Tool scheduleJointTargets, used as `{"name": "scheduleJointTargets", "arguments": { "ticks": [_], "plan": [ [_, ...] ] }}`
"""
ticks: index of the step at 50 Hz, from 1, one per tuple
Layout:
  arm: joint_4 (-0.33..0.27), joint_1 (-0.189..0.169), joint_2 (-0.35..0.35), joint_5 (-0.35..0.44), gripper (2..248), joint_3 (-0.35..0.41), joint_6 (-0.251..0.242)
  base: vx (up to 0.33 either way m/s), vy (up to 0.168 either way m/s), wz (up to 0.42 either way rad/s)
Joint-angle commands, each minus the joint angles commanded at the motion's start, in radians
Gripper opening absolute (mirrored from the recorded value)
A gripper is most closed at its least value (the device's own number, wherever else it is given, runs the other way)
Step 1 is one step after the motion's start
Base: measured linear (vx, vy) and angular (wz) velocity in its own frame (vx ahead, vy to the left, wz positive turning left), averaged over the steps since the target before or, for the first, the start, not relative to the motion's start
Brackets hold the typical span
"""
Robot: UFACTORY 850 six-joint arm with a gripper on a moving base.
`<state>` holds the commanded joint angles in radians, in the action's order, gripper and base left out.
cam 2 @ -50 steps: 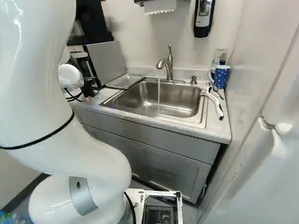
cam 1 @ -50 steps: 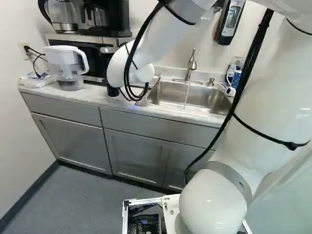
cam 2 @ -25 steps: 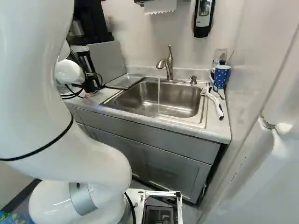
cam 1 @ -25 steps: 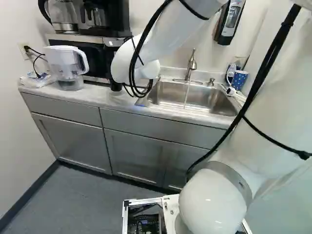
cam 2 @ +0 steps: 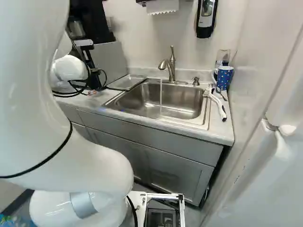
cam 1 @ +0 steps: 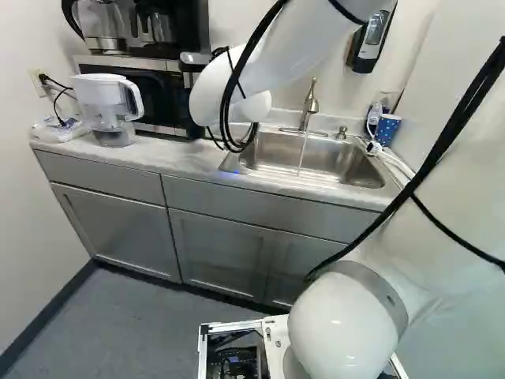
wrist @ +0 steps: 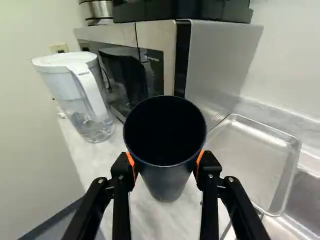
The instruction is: Rinse the cup and place it in the tray
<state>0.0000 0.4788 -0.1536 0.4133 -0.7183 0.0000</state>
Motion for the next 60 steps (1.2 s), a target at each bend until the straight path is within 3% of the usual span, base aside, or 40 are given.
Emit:
{"name": "scheduleJointTargets", "arguments": {
  "ticks": [35,60],
  "plan": [
    [0.0,-0.091,0.012,0.0,124,-0.013,0.0,0.0,0.0,0.0],
    [0.0,-0.174,0.021,0.0,124,-0.022,0.0,0.0,0.0,0.0]
  ]
}}
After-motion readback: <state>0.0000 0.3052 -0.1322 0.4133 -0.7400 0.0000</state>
